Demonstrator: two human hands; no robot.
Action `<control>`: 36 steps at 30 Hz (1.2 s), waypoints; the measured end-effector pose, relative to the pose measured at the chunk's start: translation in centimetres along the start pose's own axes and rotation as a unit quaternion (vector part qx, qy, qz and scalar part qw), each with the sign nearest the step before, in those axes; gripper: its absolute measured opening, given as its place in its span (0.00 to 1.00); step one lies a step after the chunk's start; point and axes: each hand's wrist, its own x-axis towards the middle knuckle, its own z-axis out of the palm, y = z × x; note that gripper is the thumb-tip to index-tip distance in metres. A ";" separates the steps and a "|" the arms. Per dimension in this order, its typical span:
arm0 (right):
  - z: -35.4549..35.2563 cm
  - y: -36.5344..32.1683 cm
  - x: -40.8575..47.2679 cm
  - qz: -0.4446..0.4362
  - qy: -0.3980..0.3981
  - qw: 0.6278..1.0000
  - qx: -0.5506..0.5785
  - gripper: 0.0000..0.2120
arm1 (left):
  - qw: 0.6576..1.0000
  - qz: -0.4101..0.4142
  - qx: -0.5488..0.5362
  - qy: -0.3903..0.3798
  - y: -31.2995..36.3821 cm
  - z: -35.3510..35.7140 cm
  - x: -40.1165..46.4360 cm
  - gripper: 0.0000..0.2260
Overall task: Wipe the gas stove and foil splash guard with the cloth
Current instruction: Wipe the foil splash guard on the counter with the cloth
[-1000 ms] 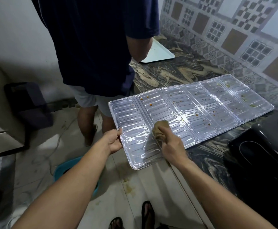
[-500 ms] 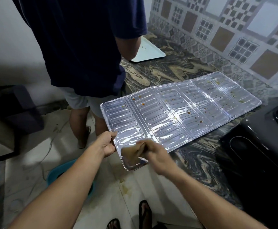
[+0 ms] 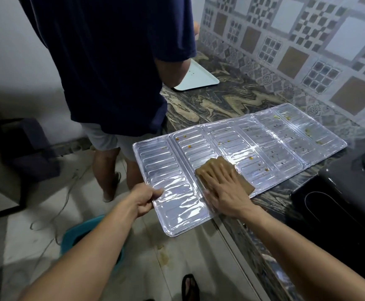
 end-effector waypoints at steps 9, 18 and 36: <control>0.3 -0.3 5.1 0.045 -0.026 0.998 0.035 0.24 | 0.997 0.060 0.050 0.014 -0.1 0.2 0.4 0.17; -0.9 -0.4 13.2 0.019 -0.030 0.999 0.036 0.25 | 0.997 0.052 0.061 0.008 -0.2 -0.3 1.0 0.17; -0.3 -0.4 20.7 0.020 0.002 0.999 0.043 0.24 | 0.992 0.076 0.068 0.081 1.0 0.4 1.0 0.16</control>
